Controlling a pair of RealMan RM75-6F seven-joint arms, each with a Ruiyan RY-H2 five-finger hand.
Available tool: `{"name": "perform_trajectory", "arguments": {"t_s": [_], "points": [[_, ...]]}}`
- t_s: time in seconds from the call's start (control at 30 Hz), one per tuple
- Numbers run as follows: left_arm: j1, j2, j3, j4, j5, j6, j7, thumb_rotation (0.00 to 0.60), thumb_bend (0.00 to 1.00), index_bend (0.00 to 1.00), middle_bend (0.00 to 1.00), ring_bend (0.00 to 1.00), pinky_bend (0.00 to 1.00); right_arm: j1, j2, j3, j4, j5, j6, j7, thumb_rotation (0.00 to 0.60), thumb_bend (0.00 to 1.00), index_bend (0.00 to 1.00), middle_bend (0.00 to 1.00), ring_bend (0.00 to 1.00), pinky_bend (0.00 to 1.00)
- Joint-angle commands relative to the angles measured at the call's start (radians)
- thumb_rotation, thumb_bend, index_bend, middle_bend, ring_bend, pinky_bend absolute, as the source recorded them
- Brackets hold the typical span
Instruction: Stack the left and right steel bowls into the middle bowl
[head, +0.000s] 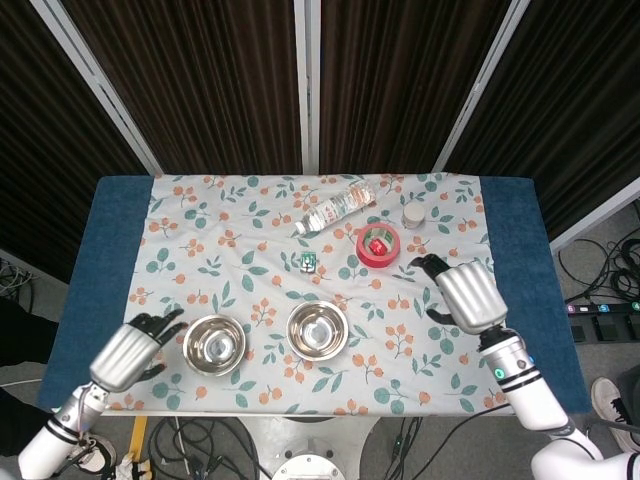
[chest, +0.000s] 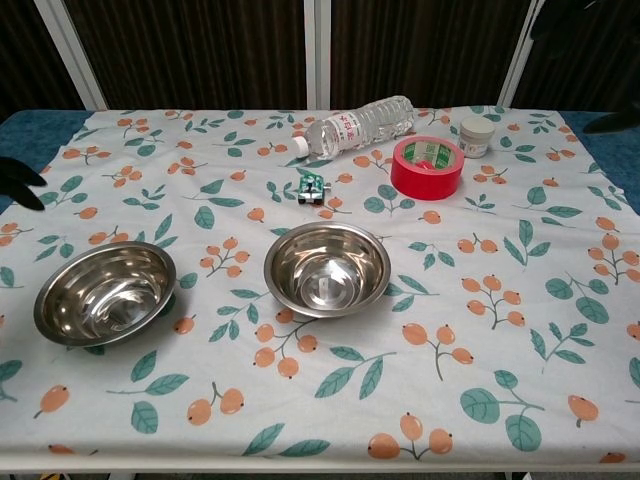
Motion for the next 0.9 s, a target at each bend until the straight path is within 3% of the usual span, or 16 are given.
{"name": "perform_trajectory", "arguments": {"t_s": [0.03, 0.1, 0.3, 0.67, 0.9], "points": [[-0.038, 0.006, 0.049, -0.030, 0.093, -0.024, 0.032, 0.600, 0.09, 0.40, 0.39, 0.65, 0.78, -0.032, 0.039, 0.022, 0.035, 0.013, 0.014, 0.079, 0.600, 0.00, 0.27, 0.33, 0.88, 0.90], [-0.048, 0.002, 0.061, -0.026, 0.097, -0.053, 0.033, 0.600, 0.11, 0.42, 0.43, 0.74, 0.84, -0.041, 0.048, 0.025, 0.047, 0.014, 0.015, 0.102, 0.600, 0.00, 0.27, 0.33, 0.88, 0.90], [-0.062, -0.036, 0.068, 0.019, 0.102, -0.111, 0.100, 0.600, 0.12, 0.42, 0.43, 0.81, 0.87, -0.062, 0.055, 0.014, 0.074, 0.012, 0.005, 0.133, 0.600, 0.00, 0.27, 0.34, 0.89, 0.90], [-0.084, -0.142, 0.027, 0.127, 0.069, -0.141, 0.149, 0.600, 0.13, 0.39, 0.40, 0.84, 0.88, -0.083, 0.057, 0.014, 0.098, 0.023, -0.006, 0.155, 0.600, 0.00, 0.27, 0.34, 0.89, 0.90], [-0.101, -0.187, 0.015, 0.183, 0.036, -0.180, 0.179, 0.600, 0.17, 0.48, 0.47, 0.88, 0.89, -0.093, 0.059, 0.017, 0.115, 0.020, -0.012, 0.181, 0.600, 0.00, 0.27, 0.35, 0.89, 0.90]]}}
